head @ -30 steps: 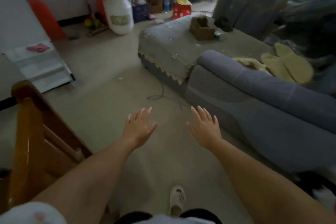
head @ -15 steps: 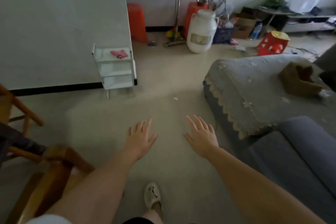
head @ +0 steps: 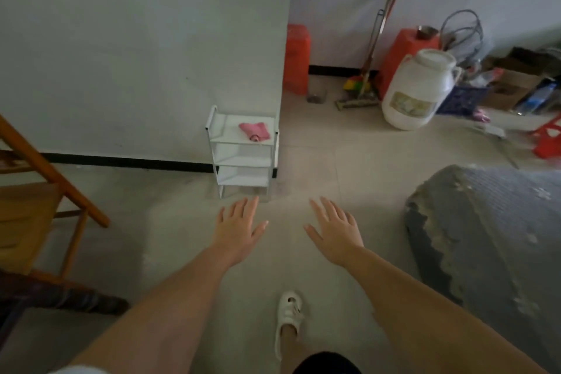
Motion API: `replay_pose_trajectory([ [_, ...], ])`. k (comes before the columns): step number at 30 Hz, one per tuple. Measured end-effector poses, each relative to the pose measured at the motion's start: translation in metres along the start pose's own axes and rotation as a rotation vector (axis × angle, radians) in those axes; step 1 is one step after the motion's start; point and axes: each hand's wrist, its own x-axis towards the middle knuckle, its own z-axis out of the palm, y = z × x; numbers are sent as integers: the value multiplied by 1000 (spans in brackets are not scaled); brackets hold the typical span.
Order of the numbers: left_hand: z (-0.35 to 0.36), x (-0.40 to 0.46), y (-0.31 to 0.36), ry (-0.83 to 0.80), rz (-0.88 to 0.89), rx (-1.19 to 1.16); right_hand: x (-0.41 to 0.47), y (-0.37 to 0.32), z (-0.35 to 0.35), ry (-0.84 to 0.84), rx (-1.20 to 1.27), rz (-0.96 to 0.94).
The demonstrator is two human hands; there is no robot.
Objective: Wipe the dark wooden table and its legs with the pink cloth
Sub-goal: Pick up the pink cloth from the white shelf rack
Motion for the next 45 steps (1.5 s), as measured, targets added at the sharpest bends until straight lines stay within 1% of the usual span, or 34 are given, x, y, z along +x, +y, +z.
replay_pose_trajectory([
  [4,-19,72,-31,38,-137,-49,105,2,-27,-46,-45,-98],
  [7,-34,119,-51,30,-193,-66,174,0,-46,-59,-55,-131],
  [11,-38,178,-86,29,-241,-85,257,-19,-51,-90,-27,-165],
  [15,-27,247,-126,-39,-187,-94,329,-39,-38,-155,10,-151],
  [21,-3,365,-187,-163,-35,-154,441,-65,-2,-209,125,-12],
  [25,28,436,-219,-189,-27,-117,519,-75,35,-252,237,116],
  [28,62,478,-230,-182,-41,-122,569,-76,71,-220,250,151],
  [31,101,504,-239,-192,-22,-111,601,-74,109,-167,270,186],
  [34,133,510,-247,-107,24,-88,612,-70,140,-120,226,169],
  [35,142,510,-250,-70,36,-63,614,-68,148,-85,204,149],
  [37,155,508,-253,-16,55,-40,614,-66,159,46,205,92],
  [39,161,506,-255,0,64,-30,612,-62,163,149,245,44],
  [40,162,506,-254,-9,64,-21,612,-60,162,143,277,32],
  [43,150,507,-251,-87,49,-11,614,-52,146,18,367,28],
  [45,130,507,-247,-144,23,-51,614,-49,125,2,446,32],
])
